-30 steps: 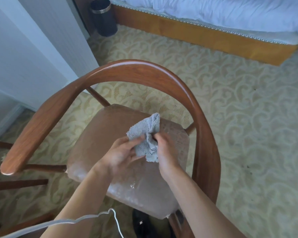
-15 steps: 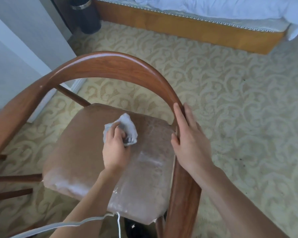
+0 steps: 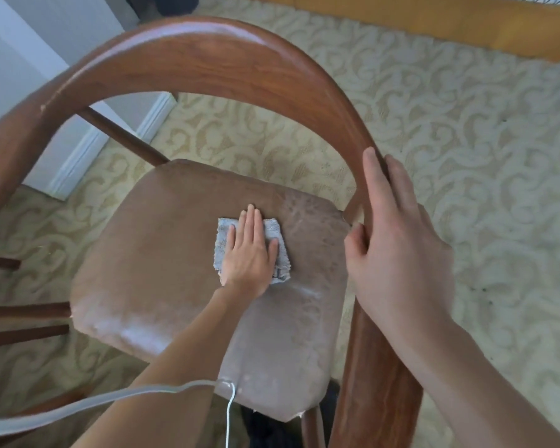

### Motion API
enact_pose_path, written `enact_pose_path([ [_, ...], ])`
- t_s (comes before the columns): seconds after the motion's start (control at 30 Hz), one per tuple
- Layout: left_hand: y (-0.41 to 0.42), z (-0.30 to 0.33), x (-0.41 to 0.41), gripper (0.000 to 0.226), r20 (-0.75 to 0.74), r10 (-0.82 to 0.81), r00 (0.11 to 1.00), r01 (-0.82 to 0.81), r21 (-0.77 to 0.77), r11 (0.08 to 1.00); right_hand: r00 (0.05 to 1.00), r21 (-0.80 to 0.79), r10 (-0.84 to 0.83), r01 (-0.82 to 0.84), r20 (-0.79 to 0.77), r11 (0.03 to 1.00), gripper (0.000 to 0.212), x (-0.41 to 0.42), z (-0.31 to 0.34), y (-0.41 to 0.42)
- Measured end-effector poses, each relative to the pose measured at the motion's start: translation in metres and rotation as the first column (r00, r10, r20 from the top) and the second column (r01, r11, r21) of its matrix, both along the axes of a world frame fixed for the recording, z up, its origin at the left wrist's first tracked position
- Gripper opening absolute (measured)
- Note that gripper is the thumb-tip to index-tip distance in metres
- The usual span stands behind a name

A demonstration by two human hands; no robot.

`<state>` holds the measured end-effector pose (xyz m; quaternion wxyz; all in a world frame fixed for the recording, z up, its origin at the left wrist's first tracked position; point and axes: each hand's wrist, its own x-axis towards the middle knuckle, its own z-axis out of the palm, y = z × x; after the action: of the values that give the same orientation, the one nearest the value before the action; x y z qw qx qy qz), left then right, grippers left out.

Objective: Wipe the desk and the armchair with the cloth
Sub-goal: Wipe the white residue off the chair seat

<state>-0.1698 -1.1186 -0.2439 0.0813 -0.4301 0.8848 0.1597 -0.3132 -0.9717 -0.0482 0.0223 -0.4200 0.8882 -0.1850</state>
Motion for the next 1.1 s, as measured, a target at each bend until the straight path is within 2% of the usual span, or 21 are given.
enact_pose_path([
  [0.17, 0.001, 0.007, -0.038, 0.065, -0.075, -0.036, 0.997, 0.034, -0.029, 0.999, 1.0, 0.008, 0.006, -0.006, -0.011, 1.0, 0.084, 0.0, -0.001, 0.0],
  [0.27, 0.043, 0.012, -0.071, 0.065, -0.075, -0.241, 0.968, 0.242, 0.006, 0.97, 1.0, 0.002, 0.006, -0.006, -0.003, 1.0, 0.085, -0.001, -0.002, 0.0],
  [0.37, 0.097, 0.005, -0.067, 0.066, -0.022, -0.523, 0.852, 0.521, -0.055, 0.852, 1.0, -0.001, -0.011, 0.011, 0.008, 1.0, 0.084, 0.001, -0.001, -0.001],
  [0.43, 0.1, 0.0, -0.06, 0.067, -0.011, -0.569, 0.822, 0.566, -0.082, 0.82, 1.0, 0.003, -0.021, 0.021, 0.009, 1.0, 0.083, 0.001, 0.0, -0.001],
  [0.5, 0.082, -0.002, -0.056, 0.066, -0.059, -0.524, 0.85, 0.517, -0.103, 0.85, 0.999, 0.001, -0.023, 0.023, 0.025, 1.0, 0.083, 0.001, -0.001, -0.002],
  [0.63, 0.011, -0.012, -0.056, 0.072, -0.155, -0.237, 0.959, 0.211, -0.167, 0.963, 0.999, 0.006, -0.02, 0.019, 0.049, 1.0, 0.084, 0.0, -0.001, -0.001],
  [0.67, -0.011, -0.009, -0.054, 0.068, -0.173, -0.161, 0.972, 0.131, -0.17, 0.977, 0.998, 0.004, -0.021, 0.02, 0.059, 1.0, 0.084, 0.0, 0.0, -0.001],
  [0.77, -0.059, 0.005, -0.046, 0.047, -0.246, 0.111, 0.963, -0.151, -0.153, 0.977, 0.997, -0.001, -0.013, 0.013, 0.072, 1.0, 0.083, 0.001, 0.002, -0.002],
  [0.83, -0.058, 0.005, -0.046, 0.039, -0.326, 0.205, 0.923, -0.254, -0.118, 0.96, 0.998, -0.008, -0.015, 0.016, 0.065, 1.0, 0.084, 0.001, 0.002, -0.002],
  [0.9, -0.029, 0.001, -0.053, 0.038, -0.382, 0.223, 0.897, -0.281, -0.103, 0.954, 0.997, -0.005, -0.029, 0.03, 0.065, 1.0, 0.086, 0.001, 0.004, -0.001],
  [1.0, 0.018, -0.006, -0.056, 0.045, -0.414, 0.189, 0.89, -0.235, -0.063, 0.97, 0.997, 0.013, -0.044, 0.044, 0.058, 0.999, 0.086, 0.001, 0.003, -0.003],
  [1.1, 0.053, -0.015, -0.051, 0.051, -0.281, 0.0, 0.96, -0.02, -0.067, 0.998, 0.997, 0.004, -0.042, 0.042, 0.059, 0.999, 0.085, 0.001, 0.003, -0.003],
])
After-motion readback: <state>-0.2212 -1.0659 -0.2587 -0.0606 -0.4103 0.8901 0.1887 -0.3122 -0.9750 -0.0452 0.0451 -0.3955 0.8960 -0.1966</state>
